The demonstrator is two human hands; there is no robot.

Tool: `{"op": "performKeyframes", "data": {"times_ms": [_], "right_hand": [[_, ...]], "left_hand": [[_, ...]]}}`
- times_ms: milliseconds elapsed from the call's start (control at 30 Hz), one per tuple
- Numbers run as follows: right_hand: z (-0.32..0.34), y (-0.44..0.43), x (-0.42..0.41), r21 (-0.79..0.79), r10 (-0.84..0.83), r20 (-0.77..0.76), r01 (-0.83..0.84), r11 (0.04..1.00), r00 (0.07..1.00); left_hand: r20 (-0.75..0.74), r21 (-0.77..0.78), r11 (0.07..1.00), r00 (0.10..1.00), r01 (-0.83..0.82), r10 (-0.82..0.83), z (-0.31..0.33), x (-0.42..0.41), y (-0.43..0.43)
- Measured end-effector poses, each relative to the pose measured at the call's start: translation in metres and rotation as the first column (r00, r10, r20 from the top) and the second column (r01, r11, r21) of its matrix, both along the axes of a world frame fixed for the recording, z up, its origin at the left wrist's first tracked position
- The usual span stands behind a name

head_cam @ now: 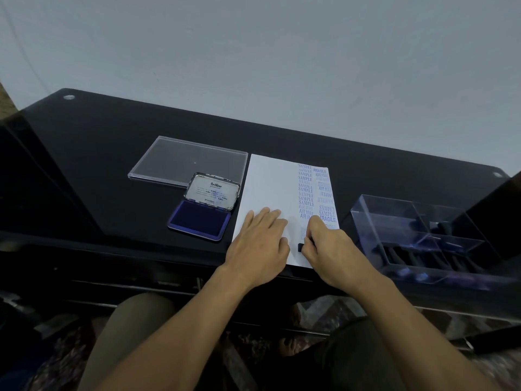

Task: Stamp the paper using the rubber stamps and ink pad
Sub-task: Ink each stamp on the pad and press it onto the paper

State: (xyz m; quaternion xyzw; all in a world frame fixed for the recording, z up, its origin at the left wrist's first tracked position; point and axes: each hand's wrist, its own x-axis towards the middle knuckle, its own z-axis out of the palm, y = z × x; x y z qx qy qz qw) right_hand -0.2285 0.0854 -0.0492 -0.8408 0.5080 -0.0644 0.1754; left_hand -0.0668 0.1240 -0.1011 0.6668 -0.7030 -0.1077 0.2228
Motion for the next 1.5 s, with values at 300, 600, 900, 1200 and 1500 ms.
{"op": "performKeyframes", "data": {"times_ms": [300,600,900,1200,1500], "right_hand": [[0.0012,0.0038,0.0031,-0.02,-0.003,-0.038,0.002,1.0,0.999],[0.0026,0.0042,0.0052,-0.015,-0.025,-0.038,0.024,1.0,0.999],[0.0039,0.0066,0.0073,-0.02,-0.047,-0.042,0.046,0.999,0.998],[0.0024,0.0072,0.0068,-0.026,-0.052,-0.036,0.051,0.998,0.998],[0.0057,0.0086,0.0081,-0.012,-0.061,-0.039,0.06,0.998,0.997]], "left_hand": [[0.001,0.003,1.0,1.0,-0.001,0.001,0.0012,-0.0003,-0.0005],[-0.004,0.011,1.0,1.0,0.003,-0.003,0.0019,-0.0001,-0.0001],[-0.005,0.017,1.0,1.0,0.002,-0.002,0.0014,0.0,-0.0006],[-0.003,0.023,1.0,1.0,0.008,-0.007,0.0029,0.0004,-0.0007],[-0.009,0.022,1.0,1.0,0.011,-0.011,0.0043,0.0006,0.0005]]}}
